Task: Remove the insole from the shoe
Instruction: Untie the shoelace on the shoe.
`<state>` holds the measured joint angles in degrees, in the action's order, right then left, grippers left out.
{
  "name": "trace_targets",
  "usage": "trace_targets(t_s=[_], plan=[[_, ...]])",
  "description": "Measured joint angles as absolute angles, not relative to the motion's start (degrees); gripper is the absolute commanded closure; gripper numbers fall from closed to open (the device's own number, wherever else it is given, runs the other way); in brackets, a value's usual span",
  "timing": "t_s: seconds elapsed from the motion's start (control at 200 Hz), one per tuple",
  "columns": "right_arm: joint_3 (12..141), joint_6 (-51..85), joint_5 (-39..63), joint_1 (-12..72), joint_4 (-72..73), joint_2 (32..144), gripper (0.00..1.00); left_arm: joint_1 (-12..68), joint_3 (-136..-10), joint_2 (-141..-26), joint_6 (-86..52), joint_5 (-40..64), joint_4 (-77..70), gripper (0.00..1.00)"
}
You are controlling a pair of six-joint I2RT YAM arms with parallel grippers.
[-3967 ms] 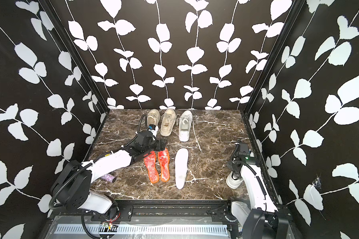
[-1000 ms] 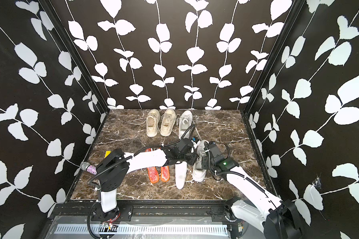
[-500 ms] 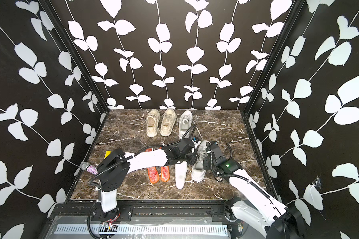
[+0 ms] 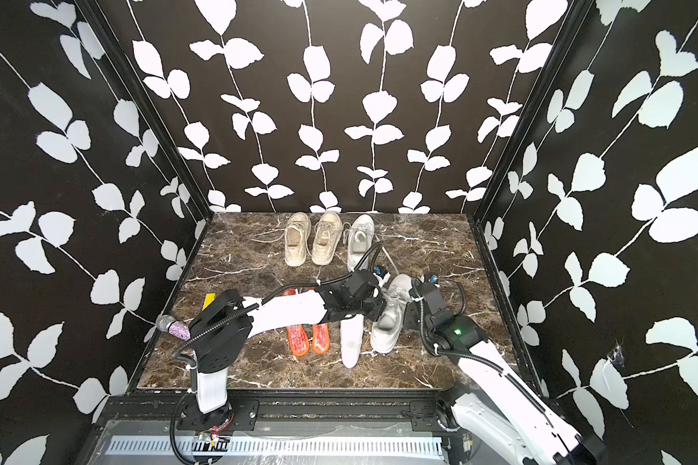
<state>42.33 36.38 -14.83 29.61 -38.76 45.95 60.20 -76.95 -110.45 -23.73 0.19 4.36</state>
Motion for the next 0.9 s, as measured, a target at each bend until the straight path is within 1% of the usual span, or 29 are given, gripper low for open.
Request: trace_targets(t_s=[0.115, 0.545, 0.901], plan=[[42.85, 37.58, -17.10, 29.56, -41.01, 43.05, 1.00, 60.64, -76.93, -110.45, -23.83, 0.12, 3.95, 1.00], [45.25, 41.91, -22.98, 29.26, -48.69, 36.62, 1.00, 61.69, -76.64, -110.45, -23.79, 1.17, 2.81, 1.00], [48.97, 43.59, -25.89, 29.19, -53.91, 35.20, 1.00, 61.87, -76.20, -110.45, -23.79, 1.26, 1.32, 1.00]])
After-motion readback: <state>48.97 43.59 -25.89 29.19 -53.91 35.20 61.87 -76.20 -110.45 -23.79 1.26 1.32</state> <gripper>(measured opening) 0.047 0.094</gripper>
